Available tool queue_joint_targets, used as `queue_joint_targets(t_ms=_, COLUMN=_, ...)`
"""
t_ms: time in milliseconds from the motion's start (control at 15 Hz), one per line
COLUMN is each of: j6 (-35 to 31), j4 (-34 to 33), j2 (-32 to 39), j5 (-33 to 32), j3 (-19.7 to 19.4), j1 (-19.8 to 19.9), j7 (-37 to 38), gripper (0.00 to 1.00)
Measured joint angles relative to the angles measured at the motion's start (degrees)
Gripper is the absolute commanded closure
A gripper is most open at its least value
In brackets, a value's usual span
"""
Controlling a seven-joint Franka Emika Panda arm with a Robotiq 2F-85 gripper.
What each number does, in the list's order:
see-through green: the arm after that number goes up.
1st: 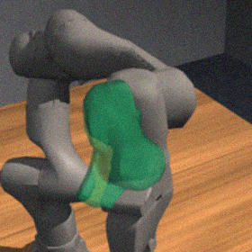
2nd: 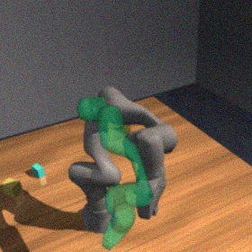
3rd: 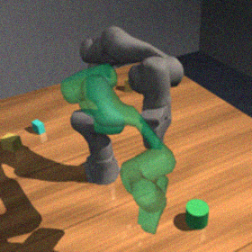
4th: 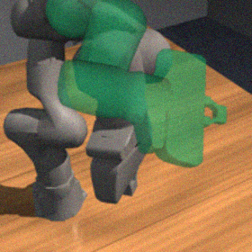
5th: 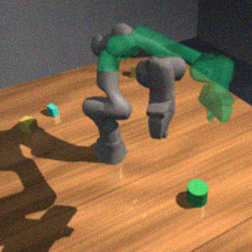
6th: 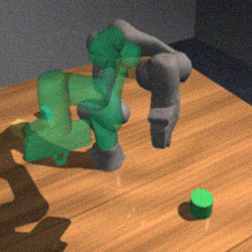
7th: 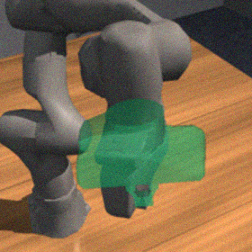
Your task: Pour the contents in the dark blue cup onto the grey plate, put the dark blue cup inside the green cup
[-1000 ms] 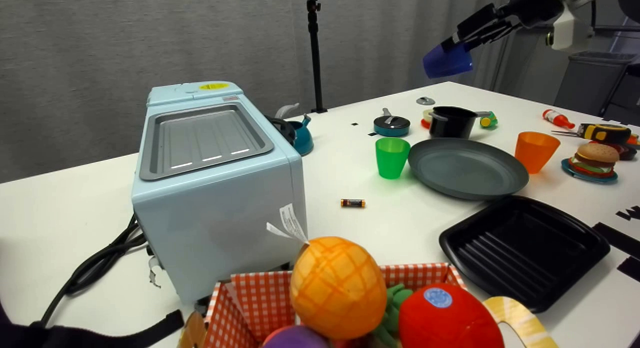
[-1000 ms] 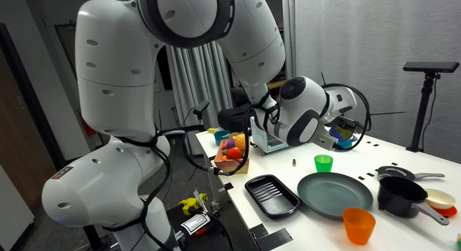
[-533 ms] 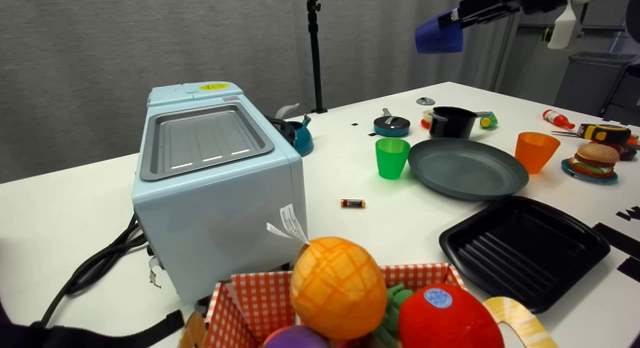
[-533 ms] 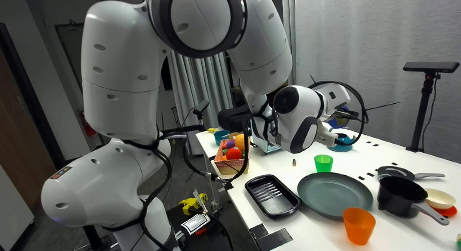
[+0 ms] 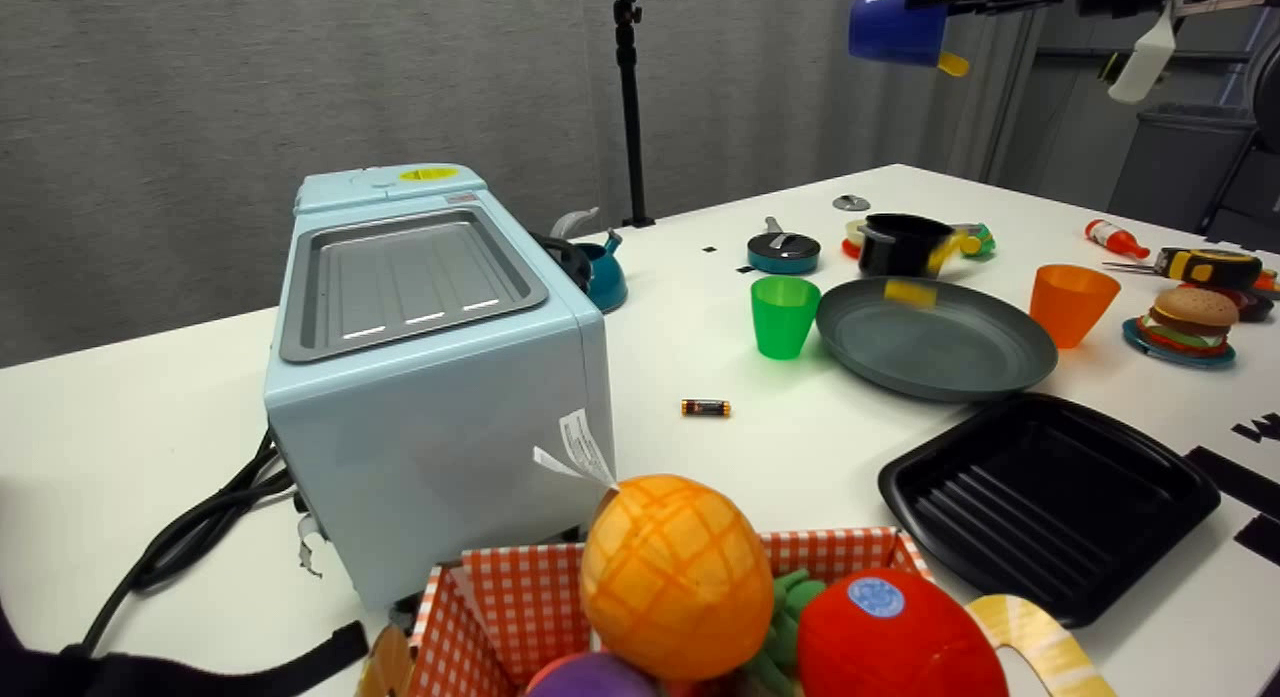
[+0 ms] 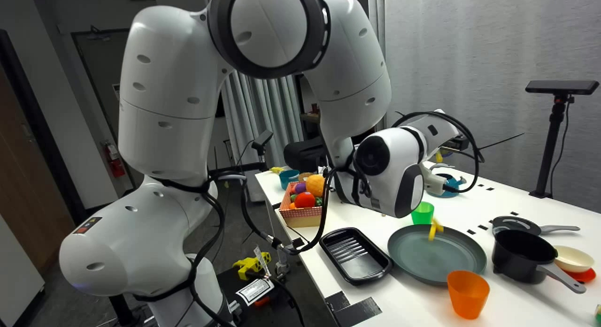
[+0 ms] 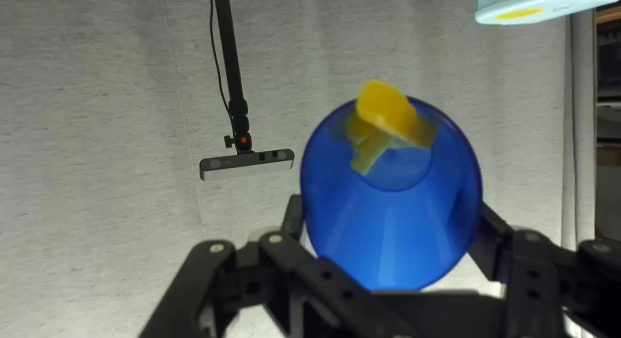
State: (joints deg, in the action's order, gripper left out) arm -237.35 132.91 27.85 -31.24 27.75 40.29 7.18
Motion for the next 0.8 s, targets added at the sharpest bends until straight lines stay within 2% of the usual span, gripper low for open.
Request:
queue_joint_targets(t_ms=133, j6=-4.21, j4=-0.62, j2=0.00, j5=-1.02, j3=-6.02, j1=-4.51, j7=2.70, gripper=0.47)
queue_joint_targets(t_ms=200, j6=-4.60, j4=-0.90, j2=0.10, j5=-1.05, j3=-6.66, j1=-5.00, j7=3.13, gripper=0.47)
queue_joint_targets(t_ms=533, j6=-4.13, j4=-2.88, j2=0.22, j5=-1.05, j3=-2.64, j1=-2.45, j7=3.13, gripper=0.47)
queue_joint_targets(t_ms=800, j6=-4.13, j4=-4.43, j2=0.66, j5=-1.13, j3=2.00, j1=0.78, j7=3.14, gripper=0.47)
